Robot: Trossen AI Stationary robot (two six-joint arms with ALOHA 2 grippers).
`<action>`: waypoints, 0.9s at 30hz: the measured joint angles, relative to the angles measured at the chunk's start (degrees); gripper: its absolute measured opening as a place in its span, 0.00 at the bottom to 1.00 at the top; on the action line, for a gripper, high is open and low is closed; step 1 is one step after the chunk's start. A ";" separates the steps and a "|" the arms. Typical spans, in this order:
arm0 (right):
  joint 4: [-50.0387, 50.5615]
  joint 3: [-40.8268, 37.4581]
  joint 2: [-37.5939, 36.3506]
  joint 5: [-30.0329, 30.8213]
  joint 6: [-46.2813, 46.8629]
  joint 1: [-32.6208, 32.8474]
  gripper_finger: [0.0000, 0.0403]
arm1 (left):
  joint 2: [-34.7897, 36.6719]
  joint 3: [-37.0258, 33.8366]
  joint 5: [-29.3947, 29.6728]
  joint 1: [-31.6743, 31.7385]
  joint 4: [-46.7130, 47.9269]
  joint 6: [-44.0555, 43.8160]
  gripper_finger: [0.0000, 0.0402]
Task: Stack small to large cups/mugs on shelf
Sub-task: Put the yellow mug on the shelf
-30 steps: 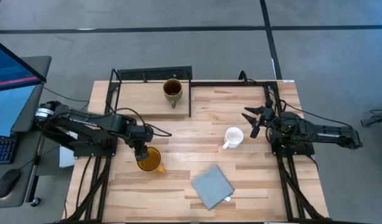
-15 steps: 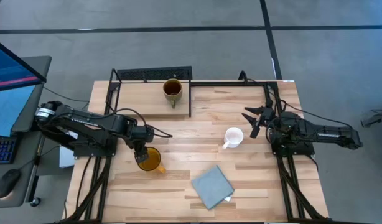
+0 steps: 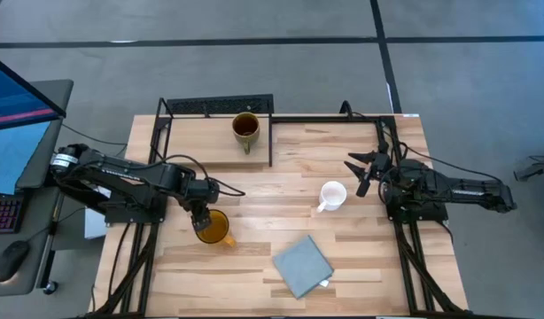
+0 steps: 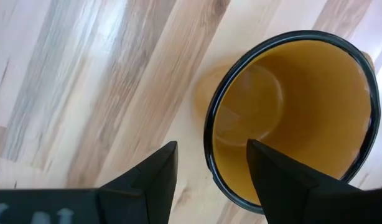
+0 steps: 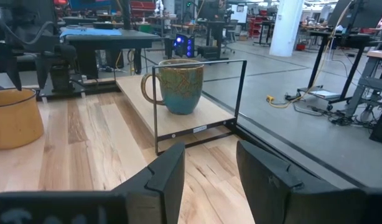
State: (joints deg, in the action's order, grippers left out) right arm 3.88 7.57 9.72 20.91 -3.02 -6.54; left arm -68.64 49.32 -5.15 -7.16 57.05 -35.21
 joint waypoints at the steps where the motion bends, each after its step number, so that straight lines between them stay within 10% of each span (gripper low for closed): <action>1: 0.00 0.00 0.00 0.00 0.01 0.01 0.42 | 0.00 0.00 0.00 0.00 -0.04 0.09 0.46; 27: 0.09 0.00 0.02 0.00 -0.01 0.01 0.42 | -12.66 -0.02 -2.11 0.00 0.43 0.89 0.38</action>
State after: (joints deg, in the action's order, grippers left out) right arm 3.97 7.57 9.74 20.91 -3.03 -6.52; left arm -81.30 49.30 -7.25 -7.16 57.48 -34.33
